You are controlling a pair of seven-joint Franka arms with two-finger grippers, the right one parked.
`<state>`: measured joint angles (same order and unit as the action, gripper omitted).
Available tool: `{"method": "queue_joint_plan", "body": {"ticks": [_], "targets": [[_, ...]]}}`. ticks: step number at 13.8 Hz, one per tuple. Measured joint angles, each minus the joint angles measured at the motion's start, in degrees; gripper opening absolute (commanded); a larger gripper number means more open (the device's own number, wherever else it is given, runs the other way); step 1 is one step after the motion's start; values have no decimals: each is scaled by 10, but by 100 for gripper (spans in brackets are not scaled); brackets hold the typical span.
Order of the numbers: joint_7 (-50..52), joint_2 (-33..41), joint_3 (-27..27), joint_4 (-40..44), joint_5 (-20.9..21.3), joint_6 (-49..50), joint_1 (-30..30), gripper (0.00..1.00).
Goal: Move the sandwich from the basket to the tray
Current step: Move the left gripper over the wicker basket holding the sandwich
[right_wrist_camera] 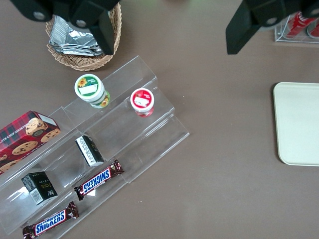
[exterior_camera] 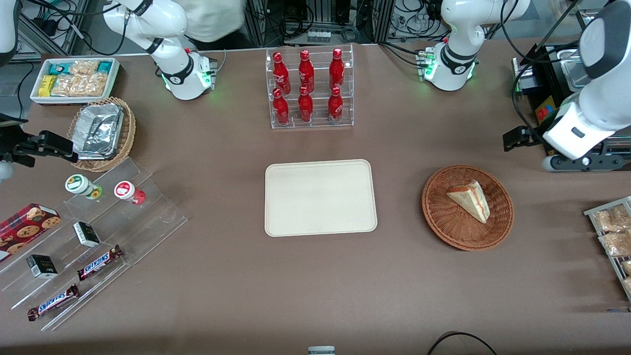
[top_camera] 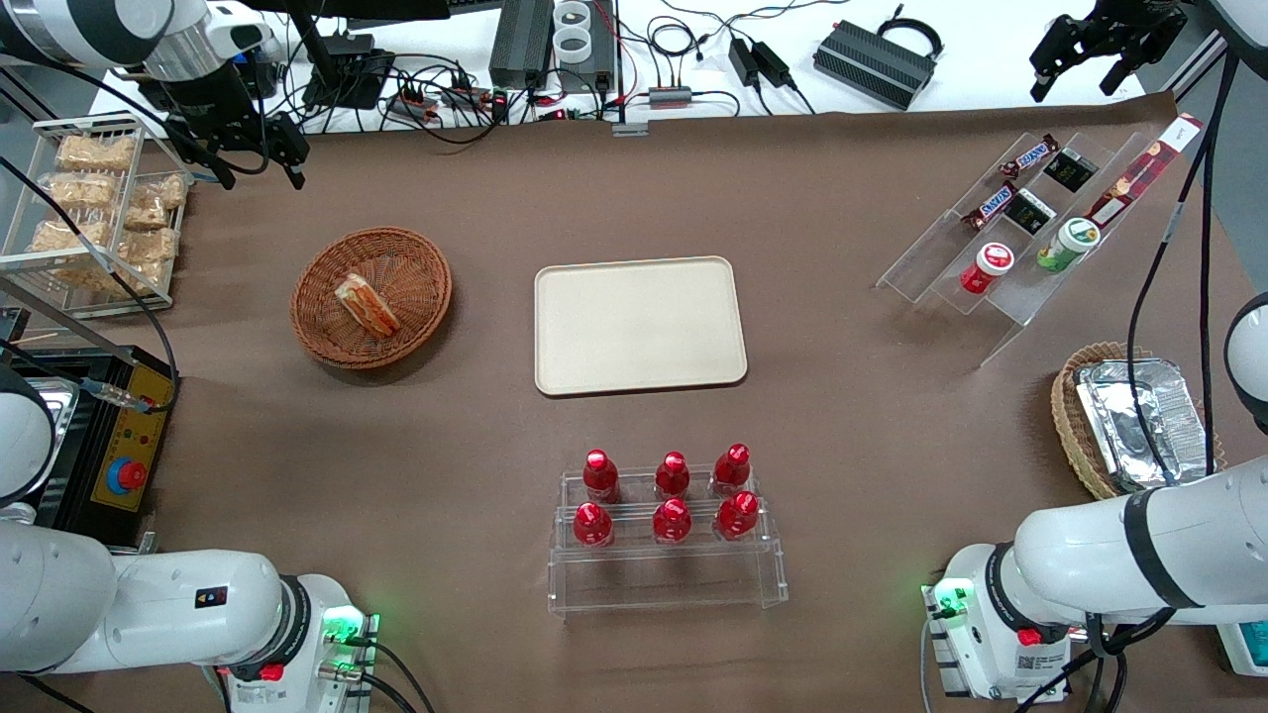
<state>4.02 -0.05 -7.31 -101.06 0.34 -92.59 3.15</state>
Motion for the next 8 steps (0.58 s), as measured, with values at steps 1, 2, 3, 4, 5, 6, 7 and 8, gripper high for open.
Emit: {"method": "queue_joint_plan", "body": {"ticks": [1,2,3,4,5,6,7,8], "targets": [[6,0,0,-16,0,-19,0,100],[11,-1,0,-33,0,-41,0,100],[12,-1,0,-52,0,-65,0,100],[13,-1,0,-72,0,-92,0,100],[18,-2,0,-94,0,-120,0,100],[29,-2,0,-112,0,-143,0,100],[46,-3,-1,-128,0,-162,0,100],[63,-4,-1,-141,0,-180,0,100]]}}
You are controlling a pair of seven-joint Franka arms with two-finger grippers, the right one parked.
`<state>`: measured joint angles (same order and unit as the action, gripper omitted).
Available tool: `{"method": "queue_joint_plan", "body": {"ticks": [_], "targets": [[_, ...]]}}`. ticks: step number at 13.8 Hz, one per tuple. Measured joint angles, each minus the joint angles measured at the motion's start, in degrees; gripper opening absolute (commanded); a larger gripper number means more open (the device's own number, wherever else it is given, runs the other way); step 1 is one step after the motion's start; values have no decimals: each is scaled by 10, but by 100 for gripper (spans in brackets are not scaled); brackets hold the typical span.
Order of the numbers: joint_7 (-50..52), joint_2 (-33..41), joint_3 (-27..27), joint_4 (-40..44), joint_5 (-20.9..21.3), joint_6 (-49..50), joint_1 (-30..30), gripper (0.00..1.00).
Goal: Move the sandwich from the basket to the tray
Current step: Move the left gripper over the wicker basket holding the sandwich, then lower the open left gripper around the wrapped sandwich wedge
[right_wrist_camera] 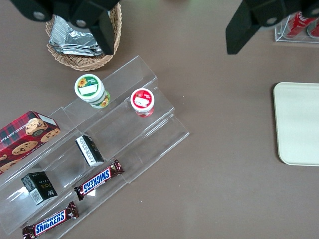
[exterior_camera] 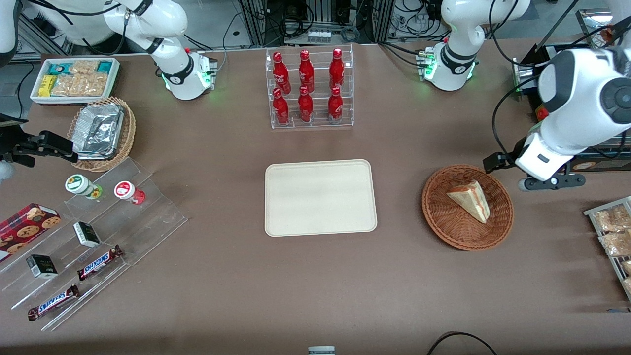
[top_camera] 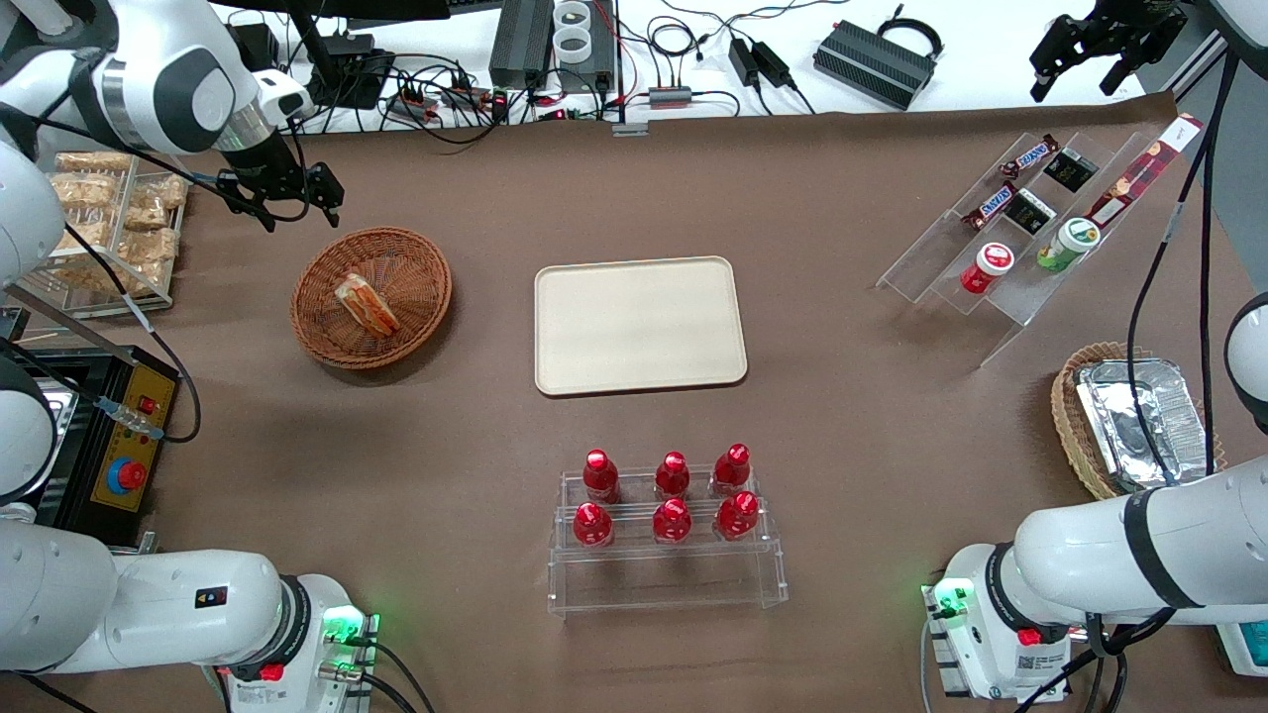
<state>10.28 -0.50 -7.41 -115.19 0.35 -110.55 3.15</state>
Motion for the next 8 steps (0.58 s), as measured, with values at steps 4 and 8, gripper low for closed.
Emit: {"method": "queue_joint_plan", "body": {"ticks": [4,8], "targets": [[40,-5,0,-44,0,-62,0,100],[150,-13,-1,-74,0,-109,0,100]]}}
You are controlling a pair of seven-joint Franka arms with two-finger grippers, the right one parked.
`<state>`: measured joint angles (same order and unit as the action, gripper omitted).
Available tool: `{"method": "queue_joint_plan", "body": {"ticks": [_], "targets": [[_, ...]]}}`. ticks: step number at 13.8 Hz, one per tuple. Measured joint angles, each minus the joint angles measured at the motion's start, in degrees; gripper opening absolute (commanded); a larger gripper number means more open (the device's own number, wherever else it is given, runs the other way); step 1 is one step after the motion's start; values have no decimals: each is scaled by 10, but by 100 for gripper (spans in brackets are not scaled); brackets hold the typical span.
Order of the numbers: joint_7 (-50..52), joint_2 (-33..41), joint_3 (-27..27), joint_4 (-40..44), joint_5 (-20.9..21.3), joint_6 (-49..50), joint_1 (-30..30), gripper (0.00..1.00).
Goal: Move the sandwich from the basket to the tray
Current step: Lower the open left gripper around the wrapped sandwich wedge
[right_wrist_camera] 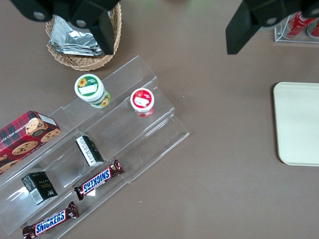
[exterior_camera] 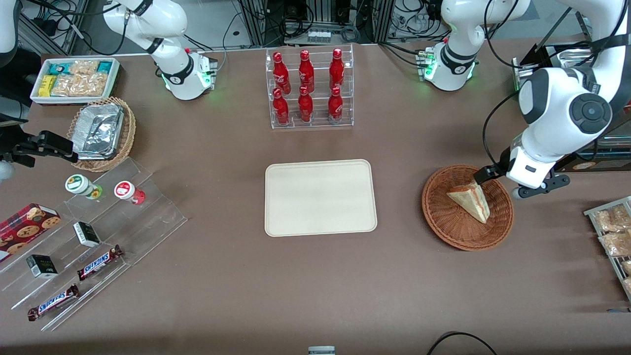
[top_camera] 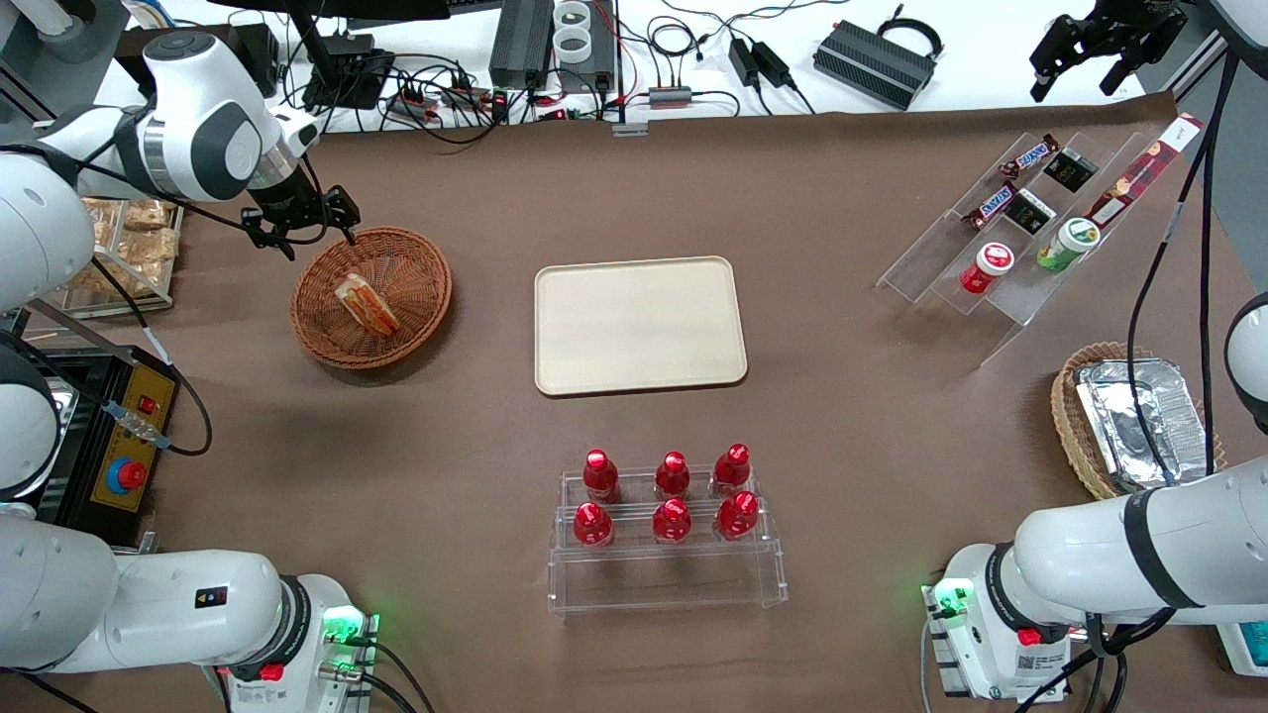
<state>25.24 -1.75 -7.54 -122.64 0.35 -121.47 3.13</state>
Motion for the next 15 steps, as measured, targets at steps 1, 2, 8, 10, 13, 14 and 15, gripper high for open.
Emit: {"method": "queue_joint_plan", "body": {"ticks": [1,2,8,10,13,14,15], "targets": [[34,-5,0,-3,0,-8,0,100],[73,-11,-1,-4,0,-15,0,100],[254,-53,-3,-8,36,-60,-2,100],[262,-60,-3,-13,36,-73,-2,100],[272,-67,-3,-17,36,-87,-2,100],[274,-71,-3,-21,36,-100,-2,100],[276,-76,-3,-27,36,-114,-2,100]]}}
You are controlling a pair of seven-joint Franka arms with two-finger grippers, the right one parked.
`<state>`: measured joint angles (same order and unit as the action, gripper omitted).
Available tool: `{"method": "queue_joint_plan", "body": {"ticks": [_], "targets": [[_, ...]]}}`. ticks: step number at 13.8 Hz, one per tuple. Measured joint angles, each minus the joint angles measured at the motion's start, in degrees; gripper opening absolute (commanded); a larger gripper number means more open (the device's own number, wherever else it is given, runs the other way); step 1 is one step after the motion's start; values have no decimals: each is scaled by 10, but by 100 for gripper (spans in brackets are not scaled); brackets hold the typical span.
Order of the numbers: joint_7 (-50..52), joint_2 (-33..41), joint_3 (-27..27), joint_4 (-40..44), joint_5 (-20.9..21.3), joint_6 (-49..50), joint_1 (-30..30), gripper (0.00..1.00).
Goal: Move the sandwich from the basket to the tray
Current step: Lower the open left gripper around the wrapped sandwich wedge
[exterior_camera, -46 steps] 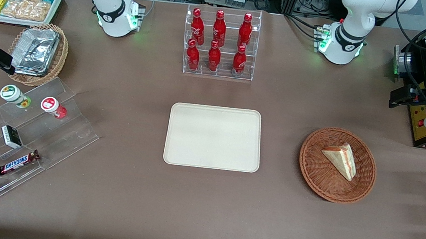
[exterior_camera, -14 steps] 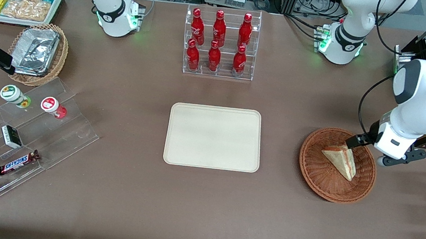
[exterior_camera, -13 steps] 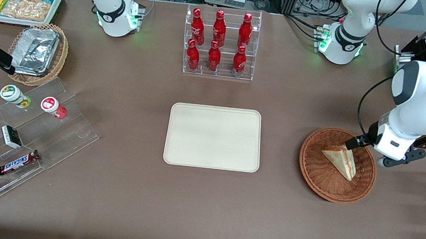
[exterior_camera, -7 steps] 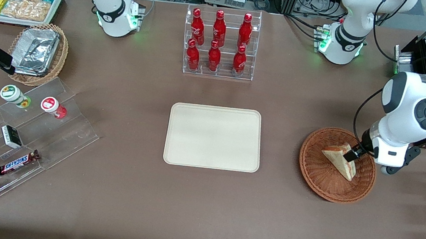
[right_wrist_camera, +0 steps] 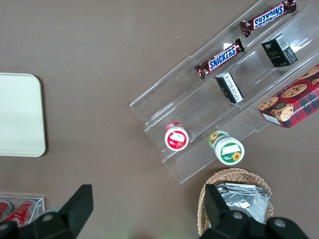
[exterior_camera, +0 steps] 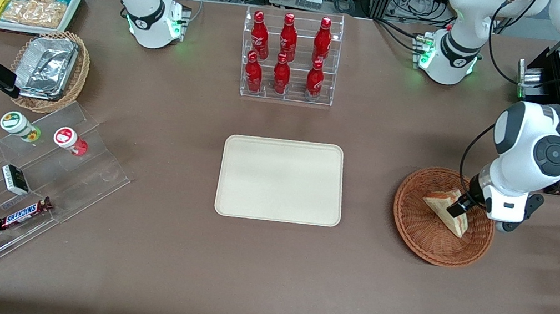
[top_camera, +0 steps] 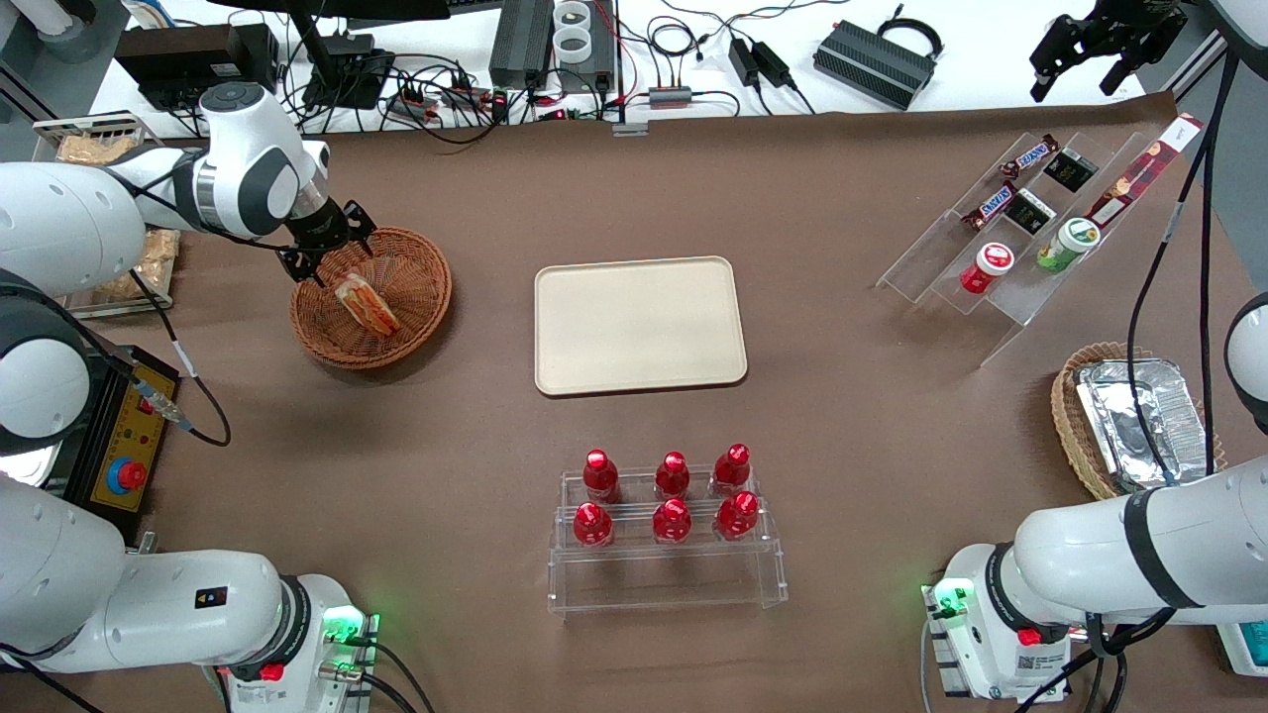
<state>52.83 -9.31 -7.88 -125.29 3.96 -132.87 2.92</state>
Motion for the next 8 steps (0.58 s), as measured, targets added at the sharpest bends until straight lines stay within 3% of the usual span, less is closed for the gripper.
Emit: {"method": "queue_joint_plan", "body": {"ticks": [8], "targets": [[2,-27,0,-23,8,-45,0,100]]}}
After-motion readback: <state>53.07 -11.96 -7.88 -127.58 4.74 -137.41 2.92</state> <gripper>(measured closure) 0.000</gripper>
